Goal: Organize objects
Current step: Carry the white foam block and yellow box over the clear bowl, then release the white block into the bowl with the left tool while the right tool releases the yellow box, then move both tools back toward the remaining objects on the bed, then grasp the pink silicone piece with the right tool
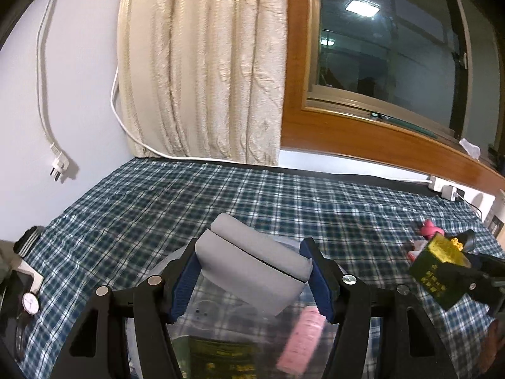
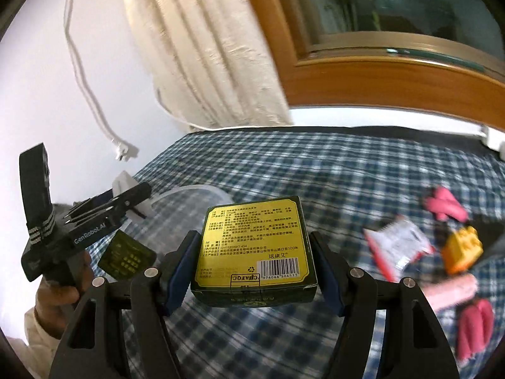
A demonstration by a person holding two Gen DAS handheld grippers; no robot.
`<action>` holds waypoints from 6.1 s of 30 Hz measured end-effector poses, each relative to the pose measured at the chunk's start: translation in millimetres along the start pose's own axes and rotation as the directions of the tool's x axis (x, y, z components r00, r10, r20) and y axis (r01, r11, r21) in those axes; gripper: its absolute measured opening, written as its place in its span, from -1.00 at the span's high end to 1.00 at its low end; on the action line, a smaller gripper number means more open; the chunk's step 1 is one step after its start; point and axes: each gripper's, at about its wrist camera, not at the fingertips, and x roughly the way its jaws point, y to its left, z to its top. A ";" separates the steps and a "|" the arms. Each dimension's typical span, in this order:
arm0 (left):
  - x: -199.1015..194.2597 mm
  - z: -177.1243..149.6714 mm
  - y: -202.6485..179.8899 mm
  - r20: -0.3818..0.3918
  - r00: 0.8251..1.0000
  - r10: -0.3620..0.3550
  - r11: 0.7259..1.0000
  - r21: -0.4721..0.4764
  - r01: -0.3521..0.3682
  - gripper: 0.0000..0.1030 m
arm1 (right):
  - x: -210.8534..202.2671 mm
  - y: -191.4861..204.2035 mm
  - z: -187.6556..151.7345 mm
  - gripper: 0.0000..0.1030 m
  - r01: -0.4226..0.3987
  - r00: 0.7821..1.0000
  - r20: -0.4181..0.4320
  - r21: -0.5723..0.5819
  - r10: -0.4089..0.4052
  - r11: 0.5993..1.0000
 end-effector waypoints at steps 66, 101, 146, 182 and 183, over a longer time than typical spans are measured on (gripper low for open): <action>-0.2 -3.4 45.0 0.005 0.991 0.135 0.980 -0.146 -0.133 -0.99 | 67.8 61.7 -13.0 -0.61 -0.073 0.995 -0.081 -0.154 0.061 0.985; 1.8 -8.1 30.9 0.028 0.973 0.229 0.971 -0.075 -0.226 -0.99 | 24.4 1.3 -34.7 -0.62 0.076 0.994 -0.076 -0.063 -0.080 0.995; -7.7 -19.2 -138.8 -0.034 0.999 -0.017 0.976 0.218 0.024 -0.99 | -77.9 -165.8 -70.1 -0.35 0.388 0.912 -0.169 0.063 -0.373 0.920; 92.9 -23.8 -246.8 -0.291 0.944 -0.158 0.894 0.364 0.261 -0.99 | -84.4 -176.6 -69.7 0.13 0.321 0.939 -0.167 0.116 -0.300 0.940; 96.0 -23.4 -247.0 -0.294 0.943 -0.156 0.894 0.363 0.261 -0.99 | -84.8 -177.0 -69.6 0.13 0.318 0.940 -0.166 0.120 -0.297 0.940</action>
